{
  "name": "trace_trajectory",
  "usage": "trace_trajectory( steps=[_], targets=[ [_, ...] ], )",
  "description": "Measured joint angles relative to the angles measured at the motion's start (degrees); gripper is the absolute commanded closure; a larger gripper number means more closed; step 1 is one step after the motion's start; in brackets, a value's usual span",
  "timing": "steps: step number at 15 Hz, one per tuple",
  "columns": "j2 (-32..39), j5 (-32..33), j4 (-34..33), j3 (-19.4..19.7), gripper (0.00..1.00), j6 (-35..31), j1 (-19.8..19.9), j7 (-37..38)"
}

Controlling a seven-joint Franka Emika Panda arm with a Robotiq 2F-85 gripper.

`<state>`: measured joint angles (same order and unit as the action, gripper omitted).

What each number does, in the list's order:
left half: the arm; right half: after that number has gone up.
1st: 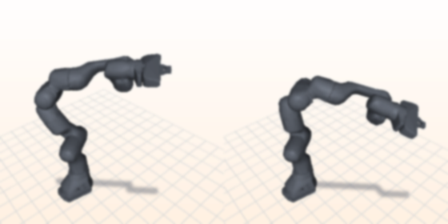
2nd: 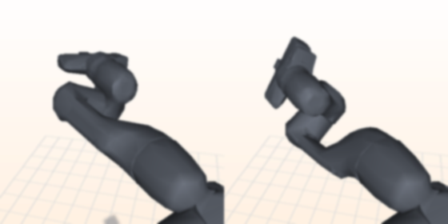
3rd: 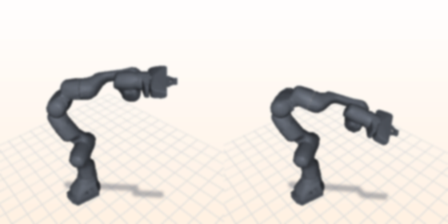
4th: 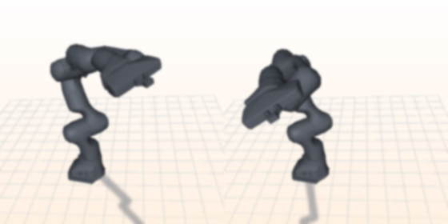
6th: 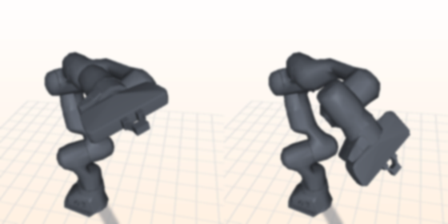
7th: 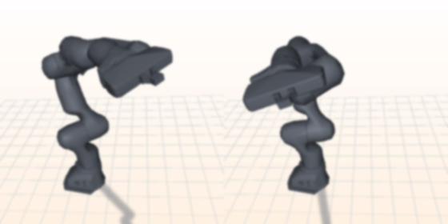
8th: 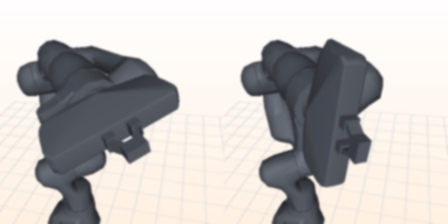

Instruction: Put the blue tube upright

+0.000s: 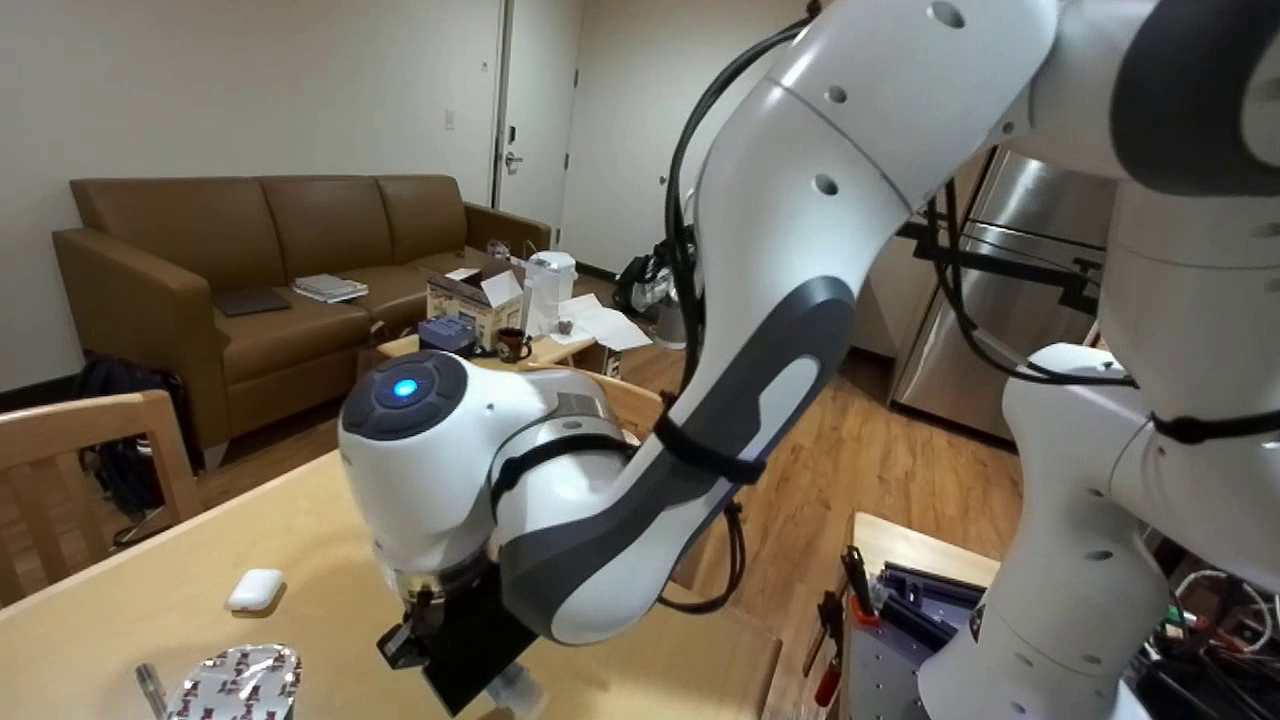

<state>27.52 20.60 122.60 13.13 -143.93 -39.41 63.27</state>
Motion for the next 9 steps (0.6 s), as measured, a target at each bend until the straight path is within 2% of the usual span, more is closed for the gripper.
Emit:
trace_trajectory(
  steps=[4,6,9],
  targets=[
    [-1.7,15.7,-1.3,1.6,0.96,6.3,-7.0,17.0],
    [-1.1,21.1,-1.8,-0.6,0.96,10.2,-8.1,24.7],
    [-0.1,24.1,-2.8,-4.8,0.96,18.7,-7.9,30.8]
  ],
)
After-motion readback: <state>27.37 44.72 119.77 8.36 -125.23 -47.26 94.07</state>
